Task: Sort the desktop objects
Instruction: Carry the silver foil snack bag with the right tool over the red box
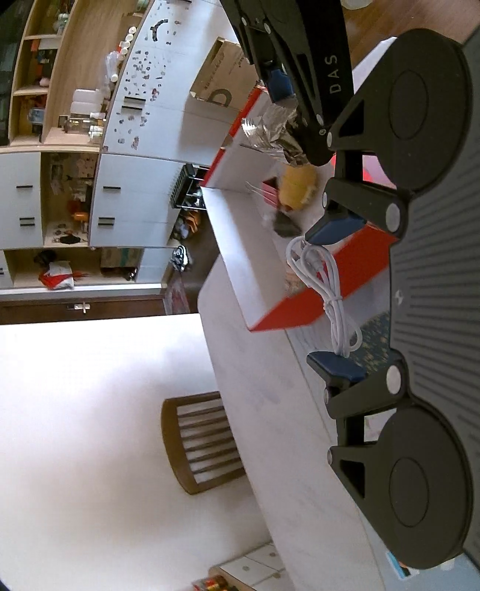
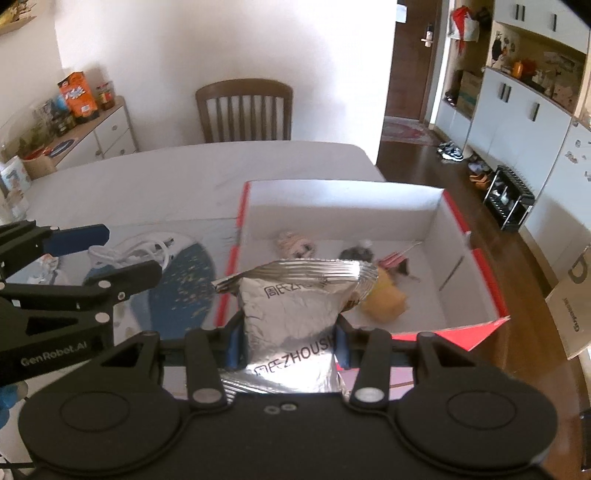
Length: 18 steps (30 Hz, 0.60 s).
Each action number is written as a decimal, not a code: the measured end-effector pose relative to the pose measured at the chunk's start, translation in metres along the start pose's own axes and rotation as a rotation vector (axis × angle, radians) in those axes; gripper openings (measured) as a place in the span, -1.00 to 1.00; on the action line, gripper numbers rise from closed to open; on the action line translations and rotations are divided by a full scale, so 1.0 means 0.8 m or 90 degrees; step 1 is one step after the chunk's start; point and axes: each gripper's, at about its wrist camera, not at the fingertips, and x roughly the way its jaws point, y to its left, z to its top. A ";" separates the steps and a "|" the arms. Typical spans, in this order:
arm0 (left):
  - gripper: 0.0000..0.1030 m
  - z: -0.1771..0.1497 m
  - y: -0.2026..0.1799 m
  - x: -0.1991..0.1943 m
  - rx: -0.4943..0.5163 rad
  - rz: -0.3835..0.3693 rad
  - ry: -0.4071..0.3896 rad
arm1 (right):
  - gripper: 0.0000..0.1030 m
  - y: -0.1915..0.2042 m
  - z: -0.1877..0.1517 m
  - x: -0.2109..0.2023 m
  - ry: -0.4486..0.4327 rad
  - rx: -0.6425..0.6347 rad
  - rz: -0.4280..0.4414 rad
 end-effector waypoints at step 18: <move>0.22 0.052 -0.063 0.090 0.048 -0.016 0.008 | -0.12 -0.100 0.017 0.031 -0.012 0.009 -0.058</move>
